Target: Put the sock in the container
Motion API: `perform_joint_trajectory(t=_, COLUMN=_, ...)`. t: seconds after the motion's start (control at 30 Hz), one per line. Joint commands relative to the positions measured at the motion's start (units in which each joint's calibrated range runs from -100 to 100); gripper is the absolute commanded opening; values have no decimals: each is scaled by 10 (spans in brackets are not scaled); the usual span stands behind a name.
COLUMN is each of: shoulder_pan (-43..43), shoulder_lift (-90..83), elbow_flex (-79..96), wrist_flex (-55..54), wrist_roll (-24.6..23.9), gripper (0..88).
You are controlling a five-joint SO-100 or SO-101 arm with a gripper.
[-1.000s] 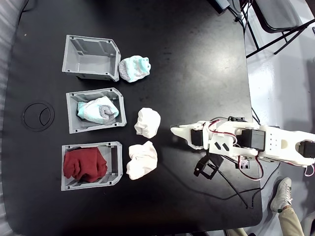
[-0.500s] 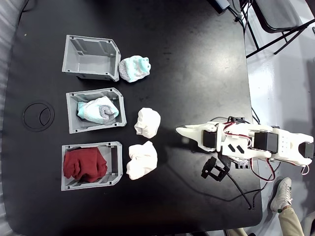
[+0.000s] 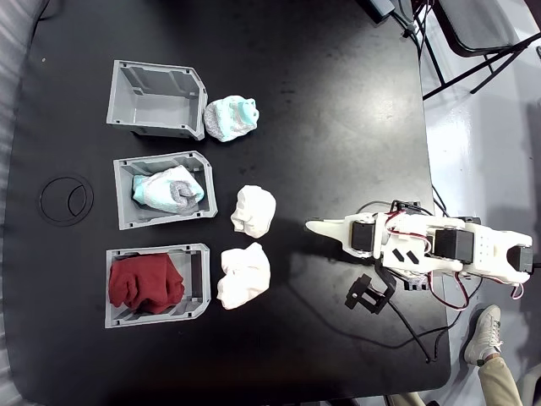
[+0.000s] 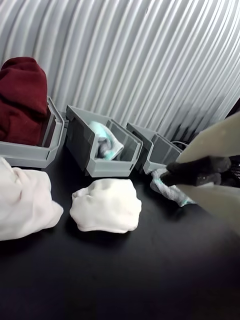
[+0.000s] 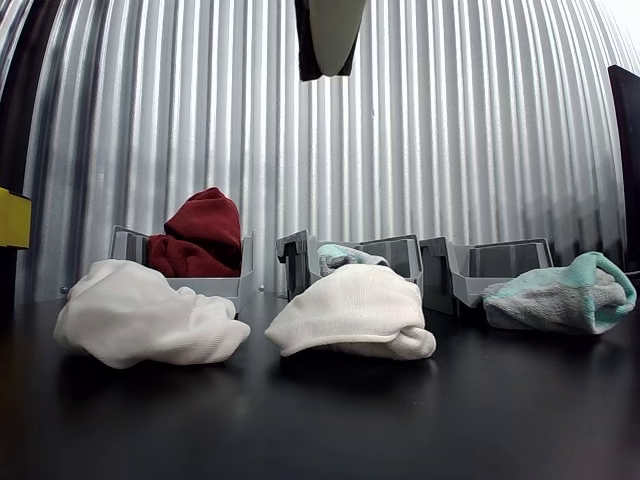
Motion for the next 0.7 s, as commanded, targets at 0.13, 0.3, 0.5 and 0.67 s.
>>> perform_joint_trajectory(t=0.13, shoulder_pan=33, shoulder_lift=-4, elbow_flex=-3, wrist_flex=-21, wrist_roll=-57, gripper=13)
perform_joint_trajectory(t=0.3, shoulder_pan=35, shoulder_lift=-4, elbow_flex=-3, wrist_flex=-21, wrist_roll=-55, gripper=14)
perform_joint_trajectory(t=0.5, shoulder_pan=33, shoulder_lift=-8, elbow_flex=-3, wrist_flex=-21, wrist_roll=-44, gripper=16)
perform_joint_trajectory(t=0.67, shoulder_pan=33, shoulder_lift=-10, elbow_flex=-3, wrist_flex=-21, wrist_roll=-44, gripper=17)
